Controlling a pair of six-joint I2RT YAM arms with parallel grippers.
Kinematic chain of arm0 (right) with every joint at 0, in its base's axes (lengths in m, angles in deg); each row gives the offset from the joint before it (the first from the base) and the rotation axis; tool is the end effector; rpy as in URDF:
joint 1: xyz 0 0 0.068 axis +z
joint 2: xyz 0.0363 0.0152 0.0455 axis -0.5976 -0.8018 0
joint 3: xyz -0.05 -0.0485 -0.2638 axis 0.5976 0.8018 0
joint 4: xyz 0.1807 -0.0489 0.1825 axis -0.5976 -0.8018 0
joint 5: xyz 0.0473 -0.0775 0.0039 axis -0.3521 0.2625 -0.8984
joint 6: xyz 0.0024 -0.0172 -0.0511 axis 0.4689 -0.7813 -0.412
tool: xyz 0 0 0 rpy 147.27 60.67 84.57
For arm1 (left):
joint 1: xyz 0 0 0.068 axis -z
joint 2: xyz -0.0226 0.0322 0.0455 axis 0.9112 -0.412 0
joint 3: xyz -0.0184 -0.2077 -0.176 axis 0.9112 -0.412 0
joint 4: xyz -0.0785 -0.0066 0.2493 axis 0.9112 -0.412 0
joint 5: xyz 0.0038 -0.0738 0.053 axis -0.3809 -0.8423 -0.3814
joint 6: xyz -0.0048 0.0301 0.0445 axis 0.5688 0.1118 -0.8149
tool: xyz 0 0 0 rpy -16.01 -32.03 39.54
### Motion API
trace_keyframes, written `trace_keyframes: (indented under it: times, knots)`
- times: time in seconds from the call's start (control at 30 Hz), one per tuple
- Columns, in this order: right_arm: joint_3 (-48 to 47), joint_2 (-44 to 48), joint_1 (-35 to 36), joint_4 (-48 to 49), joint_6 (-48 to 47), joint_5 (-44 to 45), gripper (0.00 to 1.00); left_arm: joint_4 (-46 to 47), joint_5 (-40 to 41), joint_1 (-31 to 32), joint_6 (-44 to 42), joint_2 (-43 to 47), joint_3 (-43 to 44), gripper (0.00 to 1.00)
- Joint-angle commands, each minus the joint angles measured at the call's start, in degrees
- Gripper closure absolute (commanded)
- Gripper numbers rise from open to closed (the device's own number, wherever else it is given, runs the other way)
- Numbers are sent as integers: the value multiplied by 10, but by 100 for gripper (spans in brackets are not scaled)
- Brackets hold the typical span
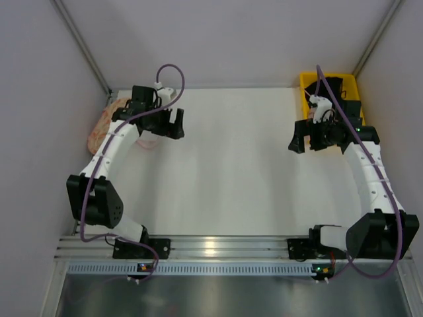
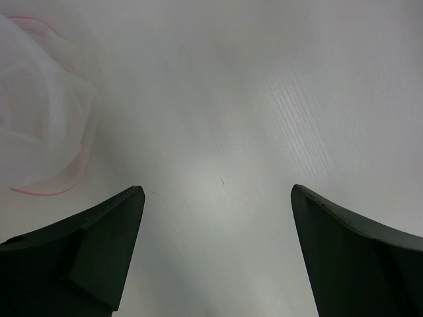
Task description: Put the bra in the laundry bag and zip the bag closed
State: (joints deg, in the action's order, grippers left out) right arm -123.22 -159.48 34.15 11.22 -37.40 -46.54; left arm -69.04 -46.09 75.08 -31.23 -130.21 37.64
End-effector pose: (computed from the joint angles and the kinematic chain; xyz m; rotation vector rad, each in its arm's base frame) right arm 0.2532 0.0045 0.3262 -0.3692 2.3610 0.4537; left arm 0.3277 -0.0655 0.3229 0.4666 2.3682 -0.4050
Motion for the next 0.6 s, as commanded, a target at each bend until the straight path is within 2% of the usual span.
trace_keyframes:
  times: [0.0, 0.03, 0.1, 0.13, 0.17, 0.23, 0.37, 0.5, 0.57]
  knots:
    - [-8, 4, -4, 15, -3, -6, 1, 1, 44, -11, 40, -8, 38, 2]
    - [-9, 4, -4, 15, -4, -5, 1, -3, 26, -24, 58, -26, 50, 2]
    - [-14, 2, -4, 12, -6, -1, 1, -14, -74, -68, 84, -53, 99, 2]
    - [-15, 0, -4, 11, -8, 0, 1, -15, -104, -130, 112, -83, 115, 2]
    - [-19, -1, -4, 8, -11, 3, 0, -17, -137, -159, 121, -99, 144, 2]
    - [-22, -2, -4, 5, -12, 6, 1, -19, -136, -213, 115, -135, 174, 2]
    - [-24, -5, -4, 0, -17, 11, 1, -18, -56, -255, 123, -188, 239, 4]
    - [-31, -14, -4, -6, -19, 17, 1, -14, -68, -301, 150, -253, 297, 13]
    - [-38, -21, -4, -12, -21, 18, 0, -5, -89, -324, 162, -287, 321, 23]
